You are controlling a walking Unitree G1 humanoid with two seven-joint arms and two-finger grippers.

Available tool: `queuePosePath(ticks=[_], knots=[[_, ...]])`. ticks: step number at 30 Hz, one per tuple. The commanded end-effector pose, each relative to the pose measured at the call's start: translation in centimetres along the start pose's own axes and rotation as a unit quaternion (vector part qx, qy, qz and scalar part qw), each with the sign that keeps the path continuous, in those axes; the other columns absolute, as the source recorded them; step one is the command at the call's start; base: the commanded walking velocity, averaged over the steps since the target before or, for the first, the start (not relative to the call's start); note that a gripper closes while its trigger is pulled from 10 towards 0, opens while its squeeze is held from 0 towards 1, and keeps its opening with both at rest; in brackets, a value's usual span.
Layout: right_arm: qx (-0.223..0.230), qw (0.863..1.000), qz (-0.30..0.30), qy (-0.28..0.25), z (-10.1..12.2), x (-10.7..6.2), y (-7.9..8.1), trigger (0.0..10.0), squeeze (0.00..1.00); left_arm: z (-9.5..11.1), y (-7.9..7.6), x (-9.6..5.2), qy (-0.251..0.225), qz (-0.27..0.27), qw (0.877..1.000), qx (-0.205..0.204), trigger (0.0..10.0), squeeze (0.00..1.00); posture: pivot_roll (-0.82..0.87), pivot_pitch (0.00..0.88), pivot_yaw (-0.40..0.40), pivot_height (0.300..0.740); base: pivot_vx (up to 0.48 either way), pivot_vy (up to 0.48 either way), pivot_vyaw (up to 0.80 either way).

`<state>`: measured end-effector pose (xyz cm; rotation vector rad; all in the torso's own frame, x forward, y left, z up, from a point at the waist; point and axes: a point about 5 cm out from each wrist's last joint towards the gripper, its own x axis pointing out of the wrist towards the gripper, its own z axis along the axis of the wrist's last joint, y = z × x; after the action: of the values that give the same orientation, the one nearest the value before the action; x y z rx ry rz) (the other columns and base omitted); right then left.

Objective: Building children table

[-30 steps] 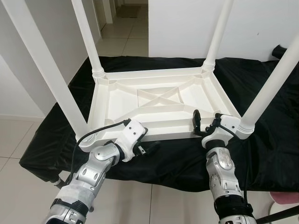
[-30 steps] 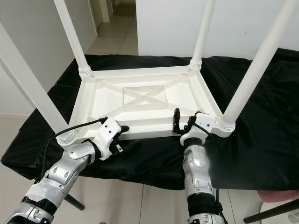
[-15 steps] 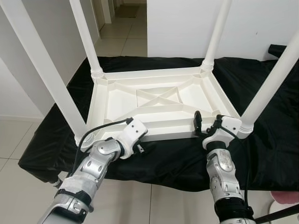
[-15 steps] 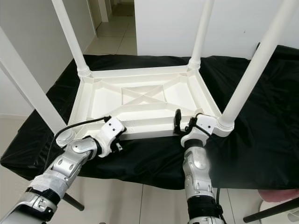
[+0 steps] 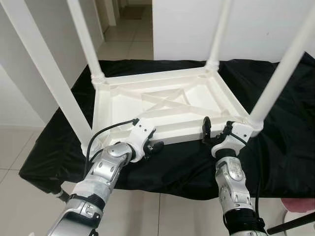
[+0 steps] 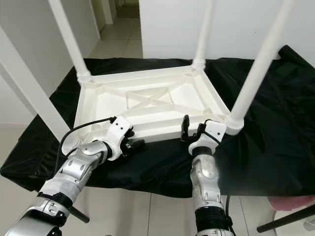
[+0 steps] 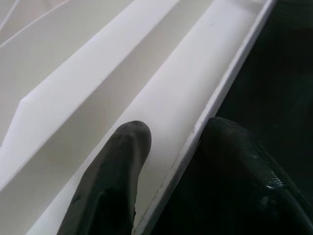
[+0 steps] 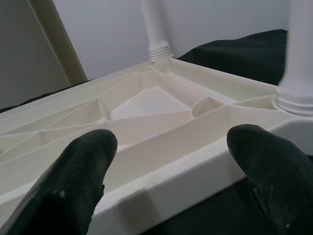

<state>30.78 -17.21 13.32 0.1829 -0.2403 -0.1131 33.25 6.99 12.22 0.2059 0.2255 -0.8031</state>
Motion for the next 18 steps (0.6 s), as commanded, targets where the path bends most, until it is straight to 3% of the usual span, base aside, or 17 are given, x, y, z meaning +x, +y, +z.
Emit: queuePosePath(ticks=[1,3,4,7,9,11,12,13,15,18], knots=[[0.001,1.0,-0.004,0.008,-0.3,-0.1,0.0,10.0,0.0,-0.9,1.1,-0.4,0.02,0.066,0.998,-0.013,0.0,0.0,0.0,0.065,0.096,0.74,0.0,0.0,0.0],[0.001,1.0,-0.004,0.008,-0.3,-0.1,0.1,10.0,0.0,-0.6,0.9,-0.2,0.017,0.061,0.998,-0.008,0.0,0.0,0.0,0.065,0.096,0.74,0.0,0.0,0.0],[0.002,1.0,-0.004,0.008,-0.3,-0.1,0.1,10.0,0.0,-0.4,0.2,-0.1,0.01,0.046,0.999,-0.005,9.7,0.0,0.0,0.063,0.097,0.74,0.0,0.0,0.0],[0.001,1.0,-0.004,0.008,-0.3,0.0,0.2,10.0,0.0,0.4,-1.5,0.1,-0.014,0.0,0.999,0.048,10.0,0.0,0.0,0.063,0.097,0.74,0.0,0.0,0.0],[0.002,1.0,-0.004,0.008,-0.4,0.0,0.2,10.0,0.0,0.6,-2.3,0.2,-0.025,-0.018,0.998,0.063,10.0,0.0,0.01,0.061,0.096,0.74,0.0,0.0,0.0],[0.001,1.0,-0.003,0.009,-0.4,0.0,0.3,10.0,0.0,1.0,-3.3,0.1,-0.05,-0.042,0.997,0.051,10.0,0.0,0.01,0.06,0.097,0.74,0.0,0.0,0.0],[0.001,1.0,-0.003,0.009,-0.4,0.0,0.3,10.0,0.0,1.3,-3.7,0.1,-0.063,-0.052,0.996,0.039,10.0,0.62,0.01,0.06,0.097,0.74,0.0,0.0,0.0],[0.001,1.0,-0.003,0.009,-0.4,0.0,0.4,10.0,0.0,1.5,-3.9,0.0,-0.073,-0.061,0.995,0.025,10.0,1.0,0.01,0.06,0.097,0.74,0.0,0.0,0.0],[0.0,1.0,-0.003,0.009,-0.5,0.0,0.4,10.0,0.0,2.0,-4.3,-0.2,-0.091,-0.07,0.993,0.019,10.0,1.0,0.01,0.061,0.096,0.74,0.0,0.0,0.0],[-0.001,1.0,-0.001,0.01,-0.6,-0.1,0.5,10.0,0.0,3.2,-4.4,-0.7,-0.129,-0.062,0.989,0.043,10.0,1.0,0.01,0.061,0.096,0.74,0.0,0.0,0.0]])
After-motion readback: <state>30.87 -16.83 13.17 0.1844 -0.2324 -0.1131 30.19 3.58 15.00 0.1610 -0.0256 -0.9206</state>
